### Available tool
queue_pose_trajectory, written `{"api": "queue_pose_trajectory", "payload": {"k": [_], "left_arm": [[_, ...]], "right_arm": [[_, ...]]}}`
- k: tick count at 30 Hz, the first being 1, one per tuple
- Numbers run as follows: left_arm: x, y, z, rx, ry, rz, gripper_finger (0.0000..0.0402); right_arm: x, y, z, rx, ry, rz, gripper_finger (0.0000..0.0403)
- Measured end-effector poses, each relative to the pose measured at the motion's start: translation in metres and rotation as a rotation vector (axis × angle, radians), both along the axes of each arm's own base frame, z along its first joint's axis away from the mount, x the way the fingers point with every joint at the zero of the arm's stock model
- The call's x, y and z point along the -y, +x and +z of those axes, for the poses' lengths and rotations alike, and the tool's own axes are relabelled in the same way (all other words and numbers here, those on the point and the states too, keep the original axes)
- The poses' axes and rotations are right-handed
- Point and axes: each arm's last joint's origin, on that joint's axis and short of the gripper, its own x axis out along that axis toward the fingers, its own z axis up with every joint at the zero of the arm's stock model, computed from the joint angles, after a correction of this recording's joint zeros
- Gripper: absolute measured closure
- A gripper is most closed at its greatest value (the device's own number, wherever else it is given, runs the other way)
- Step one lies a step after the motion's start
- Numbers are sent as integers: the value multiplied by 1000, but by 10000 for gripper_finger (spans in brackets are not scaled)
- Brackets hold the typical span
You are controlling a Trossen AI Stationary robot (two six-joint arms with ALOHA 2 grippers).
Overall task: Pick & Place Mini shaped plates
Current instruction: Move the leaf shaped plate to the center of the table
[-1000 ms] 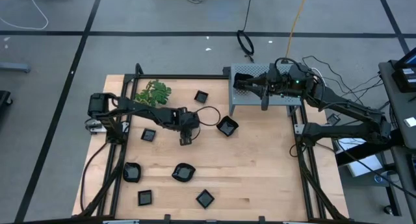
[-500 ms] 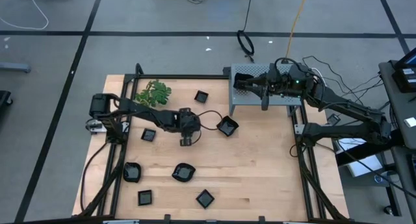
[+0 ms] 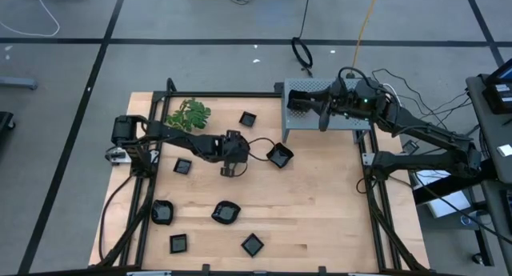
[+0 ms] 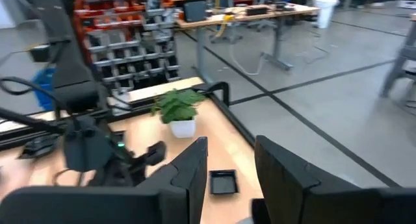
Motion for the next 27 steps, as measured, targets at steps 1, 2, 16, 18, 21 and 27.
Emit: {"api": "queue_pose_trajectory", "payload": {"k": [1,2,16,18,21,27], "left_arm": [[-1,1,1,4,11,-24,397],[-1,2,3,15,19,-49,397],[30,28,41,236,129,-267,386],[39,32,48,267,137,-231,389],[56,44,61,340,118,-189,397],[92,78,76,443,89,-137,390]], "right_arm": [[0,0,0,-4,0,-18,287],[1,0,-1,-3,3,-35,287],[3,8,-60,172,173,-5,287],[-1,10,-60,234,150,79,287],[-8,11,-55,295,126,212,287],[-24,8,-51,286,140,366,287]]}}
